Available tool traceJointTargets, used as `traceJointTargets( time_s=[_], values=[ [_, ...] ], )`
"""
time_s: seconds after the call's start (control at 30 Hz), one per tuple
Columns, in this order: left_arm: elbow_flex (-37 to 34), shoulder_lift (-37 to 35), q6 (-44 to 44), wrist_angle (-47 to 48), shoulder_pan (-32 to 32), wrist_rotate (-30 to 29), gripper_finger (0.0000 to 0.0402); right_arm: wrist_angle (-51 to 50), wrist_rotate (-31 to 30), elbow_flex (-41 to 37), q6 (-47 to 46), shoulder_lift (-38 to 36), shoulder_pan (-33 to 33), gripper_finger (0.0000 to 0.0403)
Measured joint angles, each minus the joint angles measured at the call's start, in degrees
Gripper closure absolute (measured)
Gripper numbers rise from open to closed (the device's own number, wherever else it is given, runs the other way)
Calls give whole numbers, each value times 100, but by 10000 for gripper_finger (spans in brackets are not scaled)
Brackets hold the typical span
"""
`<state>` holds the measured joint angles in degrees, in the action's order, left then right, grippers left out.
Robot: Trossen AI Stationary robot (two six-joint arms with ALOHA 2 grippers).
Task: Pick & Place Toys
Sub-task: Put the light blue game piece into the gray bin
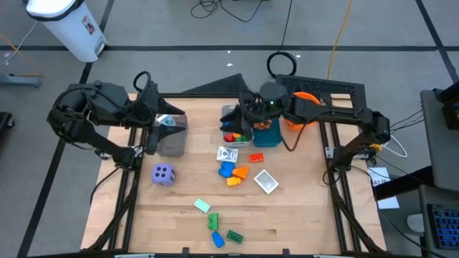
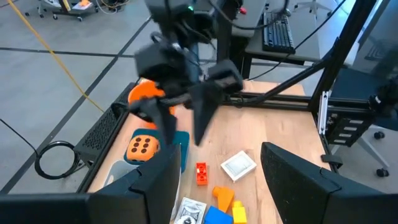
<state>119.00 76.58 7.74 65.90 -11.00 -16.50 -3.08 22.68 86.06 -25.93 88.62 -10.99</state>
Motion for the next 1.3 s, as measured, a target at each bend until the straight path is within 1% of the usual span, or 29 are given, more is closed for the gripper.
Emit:
traceJointTargets(
  time_s=[0.2, 0.27, 0.37, 0.47, 0.57, 0.77, 0.87, 1.03, 1.17, 1.3],
  values=[
    [4, 73, 84, -522, -1, -1, 169, -44, -6, -15, 119, 22, 455, 191],
    [0, 114, 268, -585, -1, 33, 169, -14, 0, -13, 138, 9, 553, 192],
    [0, 209, 553, -933, 6, 96, 169, -10, -10, -13, 153, 23, 672, 192],
    [2, 338, 479, -1278, 28, 92, 169, 131, -7, -13, 153, 23, 755, 193],
    [2, 453, 351, -1139, 32, 107, 169, 346, -6, -13, 153, 13, 813, 193],
    [0, 617, 702, -614, -153, 453, 169, 831, -9, -13, 91, 17, 903, 193],
    [0, 693, 832, -496, -366, 443, 169, 894, -7, -13, 90, 15, 960, 193],
    [4, 746, 1241, -299, -842, 224, 170, 873, 48, -13, -78, 15, 1107, 193],
    [1, 834, 1820, 89, -1353, -237, 169, 862, 723, -12, -59, -5, 1312, 193],
    [-4, 1096, 2227, 204, -1834, -720, 170, 836, 1024, -7, -60, -9, 1641, 195]
  ],
)
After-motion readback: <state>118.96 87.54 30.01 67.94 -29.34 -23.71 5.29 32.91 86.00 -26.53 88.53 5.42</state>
